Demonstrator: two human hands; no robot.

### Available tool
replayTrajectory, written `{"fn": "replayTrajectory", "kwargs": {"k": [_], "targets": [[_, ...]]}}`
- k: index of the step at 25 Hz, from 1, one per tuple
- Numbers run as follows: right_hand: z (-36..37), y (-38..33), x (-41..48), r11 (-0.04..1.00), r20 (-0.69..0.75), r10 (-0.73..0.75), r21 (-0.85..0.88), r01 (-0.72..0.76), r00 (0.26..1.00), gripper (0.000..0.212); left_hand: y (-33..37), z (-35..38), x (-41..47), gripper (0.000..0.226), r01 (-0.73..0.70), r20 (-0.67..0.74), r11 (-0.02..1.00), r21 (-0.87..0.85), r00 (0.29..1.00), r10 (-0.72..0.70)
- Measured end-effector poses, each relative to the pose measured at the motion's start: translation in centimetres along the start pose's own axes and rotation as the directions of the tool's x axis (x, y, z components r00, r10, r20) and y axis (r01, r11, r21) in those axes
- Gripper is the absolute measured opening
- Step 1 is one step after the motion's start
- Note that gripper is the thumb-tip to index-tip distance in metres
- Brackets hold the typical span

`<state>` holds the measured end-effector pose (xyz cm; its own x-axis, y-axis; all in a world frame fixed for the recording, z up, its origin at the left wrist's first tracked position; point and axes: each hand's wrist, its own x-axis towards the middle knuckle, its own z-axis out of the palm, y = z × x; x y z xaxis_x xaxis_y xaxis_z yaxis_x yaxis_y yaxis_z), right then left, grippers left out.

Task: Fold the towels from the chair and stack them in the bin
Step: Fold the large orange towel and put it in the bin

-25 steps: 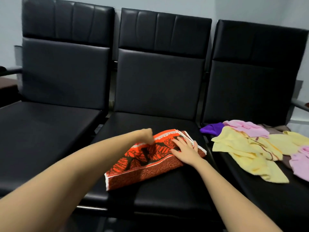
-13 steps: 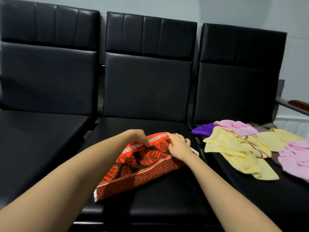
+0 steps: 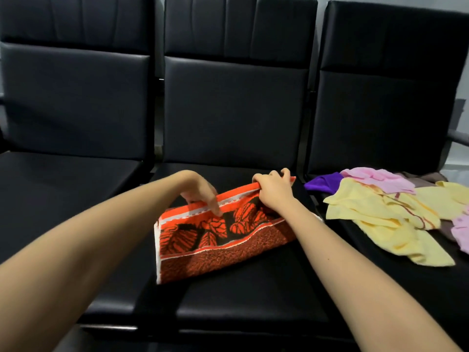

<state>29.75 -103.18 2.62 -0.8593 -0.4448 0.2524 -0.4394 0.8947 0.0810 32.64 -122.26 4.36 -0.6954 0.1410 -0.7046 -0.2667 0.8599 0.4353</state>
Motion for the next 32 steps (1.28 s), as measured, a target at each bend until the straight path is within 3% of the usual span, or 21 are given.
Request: {"fn": "replayTrajectory", "kwargs": {"k": [2,4,7,8,11,13,15,17,19,22,24,27,29,32], "targets": [[0.8,-0.6,0.4,0.999,-0.025,0.025,-0.042,-0.026,0.999,0.047,-1.3,-0.6,0.2,0.01,0.054,-0.008,0.998,-0.038,0.998,-0.055],[1.4,-1.2,0.6,0.996,0.056,0.087,-0.042,-0.085,0.995,0.059,-1.9,-0.8,0.5,0.017,0.1,-0.145,0.995,0.023,0.985,-0.096],[1.3,-1.6,0.5,0.989,0.162,0.145,-0.008,-0.145,0.976,0.062,-1.1,-0.3,1.4,0.048,0.213,-0.509,0.874,0.436,0.86,0.045],[1.2,-1.9,0.4,0.987,0.175,0.157,0.013,-0.162,0.972,0.06,-0.7,0.1,2.2,0.056,0.204,-0.561,0.86,0.469,0.82,0.111],[0.9,-3.1,-0.4,0.975,0.224,0.184,0.082,-0.206,0.957,0.058,0.5,1.8,4.2,0.071,0.06,-0.512,0.929,0.364,0.846,0.146],[0.8,-3.9,-1.1,0.959,0.255,0.215,0.129,-0.254,0.943,0.057,0.5,2.5,5.2,0.073,0.053,-0.563,0.959,0.278,0.818,0.118],[0.4,-4.3,-1.7,0.934,0.245,0.286,0.145,-0.327,0.926,0.06,0.5,2.9,4.8,0.063,0.044,-0.636,0.991,0.124,0.77,0.045],[0.1,-4.1,-2.1,0.883,0.23,0.401,0.163,-0.441,0.887,0.065,-0.1,3.0,4.2,0.039,0.038,-0.678,0.993,-0.114,0.727,-0.106],[0.9,-3.2,-2.1,0.757,0.291,0.536,0.25,-0.604,0.792,0.065,-1.0,3.1,3.7,0.024,-0.06,-0.606,0.911,-0.407,0.765,-0.22],[2.0,-2.7,-2.6,0.624,0.531,0.439,0.401,-0.671,0.725,0.057,-2.2,3.0,2.7,0.021,-0.111,-0.355,0.739,-0.665,0.917,-0.182],[2.3,-2.1,-2.7,0.515,0.567,0.42,0.493,-0.701,0.708,0.046,-2.6,2.7,1.9,0.018,-0.072,-0.292,0.67,-0.738,0.93,-0.223],[1.7,-1.2,-2.8,0.258,0.651,0.363,0.617,-0.744,0.666,0.015,-2.6,2.3,0.7,0.029,-0.044,-0.27,0.642,-0.765,0.927,-0.259],[1.2,-0.3,-2.6,0.12,0.694,0.336,0.64,-0.759,0.637,0.036,-2.3,1.7,-0.1,0.02,-0.087,-0.331,0.631,-0.771,0.901,-0.281],[0.2,0.9,-1.6,-0.166,0.686,0.242,0.726,-0.667,0.686,0.034,-1.5,-0.1,-1.5,0.03,-0.178,-0.357,0.533,-0.827,0.899,-0.255]]}}
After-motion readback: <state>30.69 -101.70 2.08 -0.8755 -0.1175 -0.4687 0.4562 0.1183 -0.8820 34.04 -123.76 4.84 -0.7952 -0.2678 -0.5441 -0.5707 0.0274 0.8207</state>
